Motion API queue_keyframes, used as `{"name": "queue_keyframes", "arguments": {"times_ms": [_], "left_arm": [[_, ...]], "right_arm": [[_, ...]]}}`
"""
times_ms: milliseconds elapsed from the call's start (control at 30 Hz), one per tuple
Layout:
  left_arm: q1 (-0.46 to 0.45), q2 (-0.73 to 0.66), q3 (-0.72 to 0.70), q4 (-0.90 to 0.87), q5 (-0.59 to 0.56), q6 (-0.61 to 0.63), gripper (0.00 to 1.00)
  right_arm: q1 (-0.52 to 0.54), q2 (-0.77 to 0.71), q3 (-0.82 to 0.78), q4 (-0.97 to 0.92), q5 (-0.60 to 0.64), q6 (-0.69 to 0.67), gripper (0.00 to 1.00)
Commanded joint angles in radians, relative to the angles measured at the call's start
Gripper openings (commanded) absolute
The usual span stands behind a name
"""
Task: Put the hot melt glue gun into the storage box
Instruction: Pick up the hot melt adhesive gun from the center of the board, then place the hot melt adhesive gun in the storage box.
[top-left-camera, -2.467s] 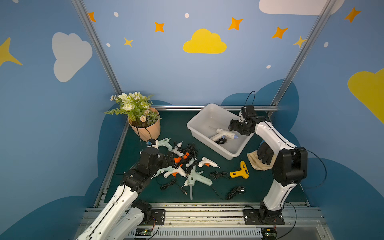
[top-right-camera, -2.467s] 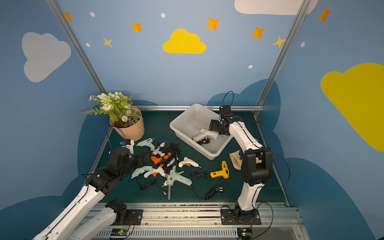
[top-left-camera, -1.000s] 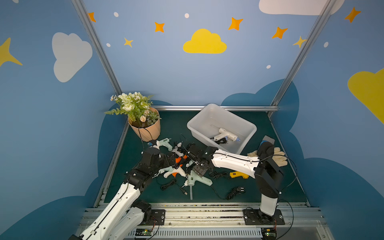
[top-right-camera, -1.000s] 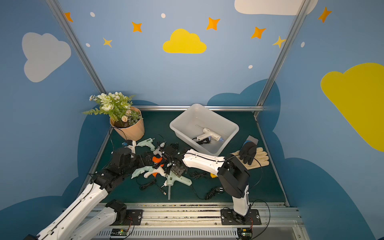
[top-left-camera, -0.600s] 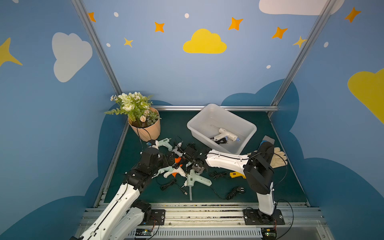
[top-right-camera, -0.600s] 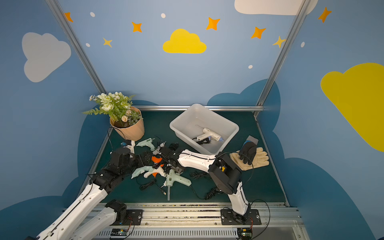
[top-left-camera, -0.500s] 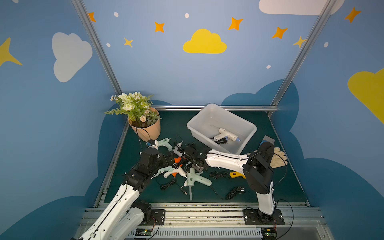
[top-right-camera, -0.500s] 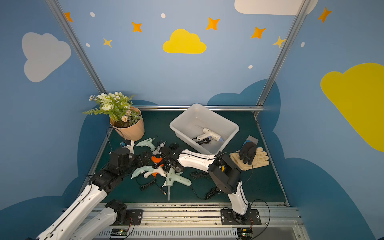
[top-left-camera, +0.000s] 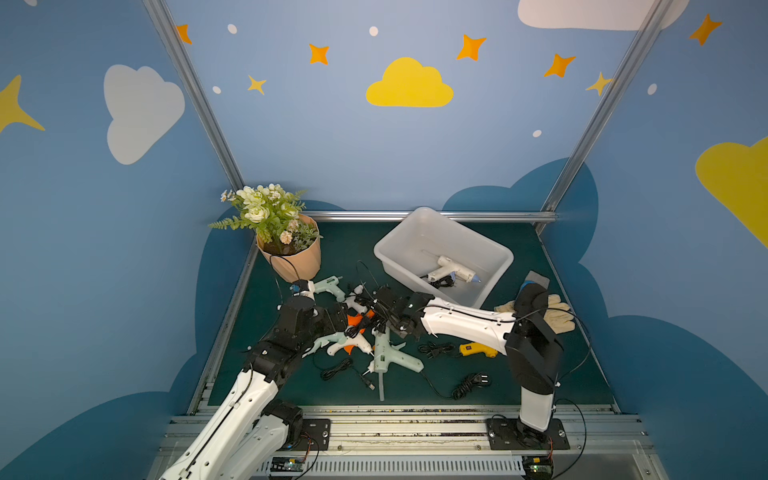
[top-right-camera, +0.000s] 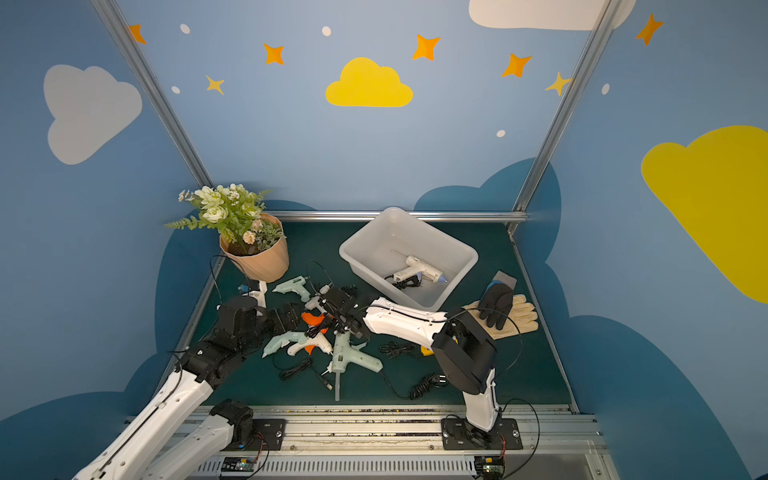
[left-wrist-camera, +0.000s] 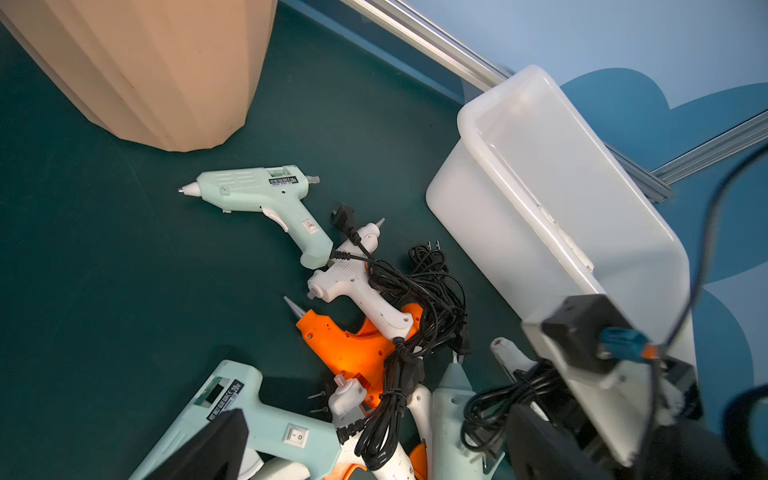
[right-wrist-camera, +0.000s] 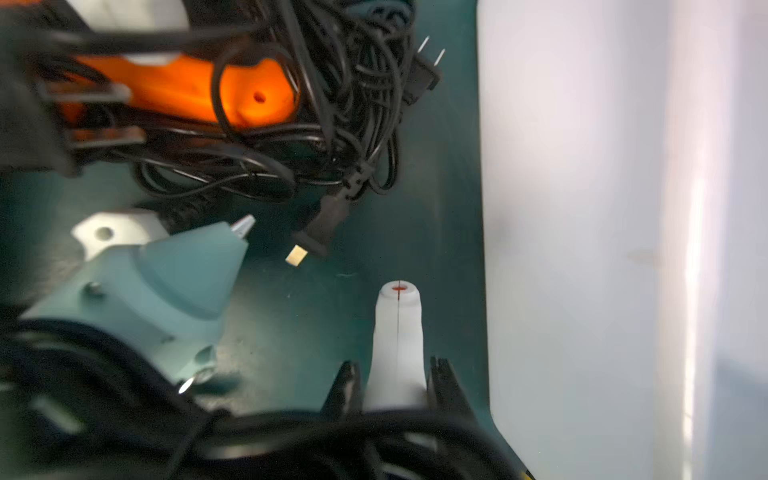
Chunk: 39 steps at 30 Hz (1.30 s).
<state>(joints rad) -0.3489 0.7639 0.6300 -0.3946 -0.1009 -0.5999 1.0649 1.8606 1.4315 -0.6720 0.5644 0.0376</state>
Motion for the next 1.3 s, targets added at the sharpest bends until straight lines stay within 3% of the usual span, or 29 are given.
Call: {"name": "queue_keyframes", "arguments": {"times_ms": [0,200,367,600,700,867,1100,1267], "left_arm": [[0.004,-0.010,-0.012,-0.003,0.008,-0.001,1.00],[0.003,-0.017,-0.017,0.002,0.012,-0.006,1.00],[0.003,-0.016,-0.017,0.010,0.030,-0.005,1.00],[0.003,-0.005,-0.019,0.023,0.054,-0.008,1.00],[0.003,0.001,-0.014,0.020,0.065,-0.008,1.00],[0.004,0.012,-0.008,0.022,0.087,-0.009,1.00],[0.004,0.035,0.001,0.019,0.093,-0.015,1.00],[0.003,0.053,0.013,0.019,0.102,-0.006,1.00]], "right_arm": [[0.007,-0.113,0.031,-0.041,0.025,0.045,0.00],[-0.001,-0.233,0.063,-0.046,0.015,0.070,0.00],[-0.049,-0.332,0.093,-0.013,-0.076,0.091,0.00],[-0.201,-0.512,-0.068,0.331,-0.190,0.140,0.00],[-0.290,-0.544,-0.095,0.391,-0.220,0.191,0.00],[-0.459,-0.505,-0.064,0.403,-0.328,0.290,0.00],[-0.697,-0.325,0.008,0.449,-0.601,0.508,0.00],[-0.777,-0.181,-0.004,0.601,-0.758,0.623,0.00]]}}
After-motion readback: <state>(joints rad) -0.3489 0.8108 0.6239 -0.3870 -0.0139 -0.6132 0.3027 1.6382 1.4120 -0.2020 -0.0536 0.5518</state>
